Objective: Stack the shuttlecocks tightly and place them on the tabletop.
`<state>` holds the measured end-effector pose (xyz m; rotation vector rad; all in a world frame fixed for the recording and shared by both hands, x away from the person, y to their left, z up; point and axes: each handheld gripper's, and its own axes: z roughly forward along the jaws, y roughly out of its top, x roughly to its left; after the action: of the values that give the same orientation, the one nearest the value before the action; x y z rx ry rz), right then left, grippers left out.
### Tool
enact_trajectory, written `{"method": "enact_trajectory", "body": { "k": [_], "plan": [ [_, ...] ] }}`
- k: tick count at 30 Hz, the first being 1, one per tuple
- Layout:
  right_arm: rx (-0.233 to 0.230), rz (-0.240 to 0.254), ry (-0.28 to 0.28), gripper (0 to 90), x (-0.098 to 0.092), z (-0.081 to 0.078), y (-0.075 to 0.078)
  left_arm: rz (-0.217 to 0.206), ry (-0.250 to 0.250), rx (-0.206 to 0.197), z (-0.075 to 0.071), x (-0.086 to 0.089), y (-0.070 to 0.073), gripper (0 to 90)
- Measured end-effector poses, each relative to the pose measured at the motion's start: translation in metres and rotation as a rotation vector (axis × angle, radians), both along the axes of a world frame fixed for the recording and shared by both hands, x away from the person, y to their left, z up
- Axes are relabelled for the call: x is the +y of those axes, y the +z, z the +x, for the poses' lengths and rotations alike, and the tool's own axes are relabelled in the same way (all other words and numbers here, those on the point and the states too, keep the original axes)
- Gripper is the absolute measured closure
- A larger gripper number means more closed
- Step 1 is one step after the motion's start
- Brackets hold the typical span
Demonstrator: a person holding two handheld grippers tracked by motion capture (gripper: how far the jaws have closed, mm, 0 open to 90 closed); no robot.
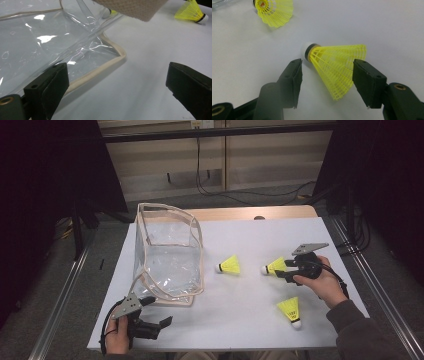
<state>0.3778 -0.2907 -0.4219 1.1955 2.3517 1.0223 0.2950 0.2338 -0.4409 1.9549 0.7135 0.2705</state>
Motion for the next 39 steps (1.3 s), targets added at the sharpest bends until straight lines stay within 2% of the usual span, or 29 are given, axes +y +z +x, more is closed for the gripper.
{"method": "enact_trajectory", "body": {
  "k": [5, 15, 28, 32, 39],
  "plan": [
    [0.021, -0.002, 0.0, 49.8, 0.001, 0.0013, -0.0029, 0.0, 0.003, -0.002, -0.0004, 0.0003, 0.0002, 4.4],
    [0.049, -0.002, 0.034, 66.6, 0.0037, 0.0039, -0.0074, 0.003, 0.001, -0.003, -0.0003, 0.0005, 0.0002, 4.4],
    [0.05, 0.004, 0.051, 80.7, 0.0024, 0.0055, -0.0072, 0.003, -0.001, -0.001, -0.0004, 0.0005, 0.0002, 4.4],
    [0.037, 0.006, 0.059, 85.9, 0.0033, 0.0052, -0.0063, 0.002, 0.004, 0.002, -0.0007, 0.0008, 0.0001, 4.5],
    [0.029, 0.018, 0.073, 88.3, 0.003, 0.0054, -0.0047, 0.002, 0.005, 0.002, -0.0008, 0.0007, 0.0001, 4.4]
  ]
}}
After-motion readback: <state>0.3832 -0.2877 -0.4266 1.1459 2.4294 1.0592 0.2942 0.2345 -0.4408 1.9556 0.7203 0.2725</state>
